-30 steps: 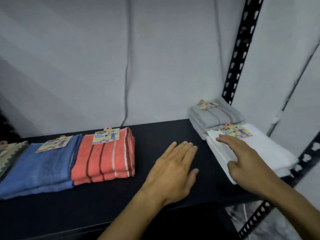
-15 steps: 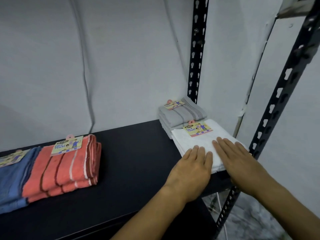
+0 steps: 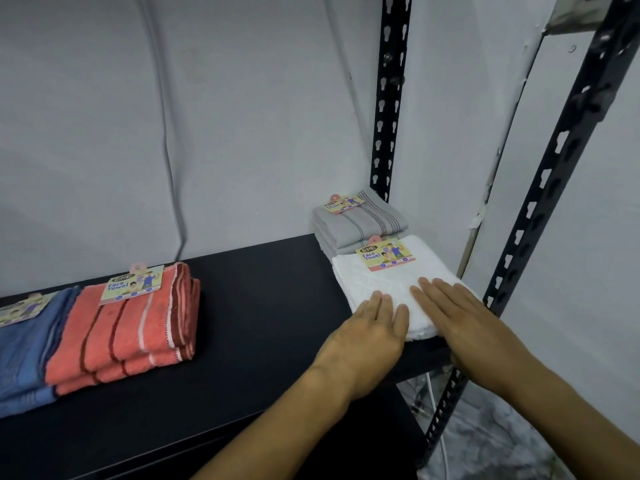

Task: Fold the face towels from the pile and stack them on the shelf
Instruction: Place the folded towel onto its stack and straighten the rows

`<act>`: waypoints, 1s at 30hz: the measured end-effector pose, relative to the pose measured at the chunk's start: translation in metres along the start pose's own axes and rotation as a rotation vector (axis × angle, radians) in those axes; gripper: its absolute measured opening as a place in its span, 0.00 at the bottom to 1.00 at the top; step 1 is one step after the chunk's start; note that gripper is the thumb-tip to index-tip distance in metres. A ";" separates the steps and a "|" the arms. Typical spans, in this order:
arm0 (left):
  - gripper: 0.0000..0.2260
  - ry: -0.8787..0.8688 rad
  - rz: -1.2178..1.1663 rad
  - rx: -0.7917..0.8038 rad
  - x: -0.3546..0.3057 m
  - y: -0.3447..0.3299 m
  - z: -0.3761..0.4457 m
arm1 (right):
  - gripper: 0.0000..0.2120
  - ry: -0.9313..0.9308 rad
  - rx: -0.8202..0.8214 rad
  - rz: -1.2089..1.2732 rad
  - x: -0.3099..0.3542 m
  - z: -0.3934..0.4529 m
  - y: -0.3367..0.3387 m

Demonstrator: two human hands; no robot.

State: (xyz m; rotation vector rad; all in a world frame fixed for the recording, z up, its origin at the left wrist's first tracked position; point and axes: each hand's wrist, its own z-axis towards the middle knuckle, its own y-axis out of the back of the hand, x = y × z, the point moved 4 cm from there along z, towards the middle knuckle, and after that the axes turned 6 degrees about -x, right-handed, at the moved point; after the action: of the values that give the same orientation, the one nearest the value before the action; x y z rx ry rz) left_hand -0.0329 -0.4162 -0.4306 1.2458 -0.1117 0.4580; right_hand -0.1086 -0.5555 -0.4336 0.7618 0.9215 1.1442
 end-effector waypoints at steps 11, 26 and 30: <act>0.39 0.190 -0.124 0.038 0.045 0.019 -0.089 | 0.50 0.147 0.004 0.154 0.079 0.017 -0.004; 0.40 0.464 -0.064 0.011 0.105 0.014 -0.147 | 0.39 0.167 -0.111 0.386 0.156 0.082 -0.020; 0.40 0.465 -0.046 0.024 0.109 0.014 -0.147 | 0.40 0.176 -0.109 0.349 0.160 0.084 -0.021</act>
State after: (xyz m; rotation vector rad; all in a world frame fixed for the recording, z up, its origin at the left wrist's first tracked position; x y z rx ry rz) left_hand 0.0362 -0.2457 -0.4308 1.1341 0.3174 0.6983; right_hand -0.0012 -0.4098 -0.4496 0.7598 0.8829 1.5760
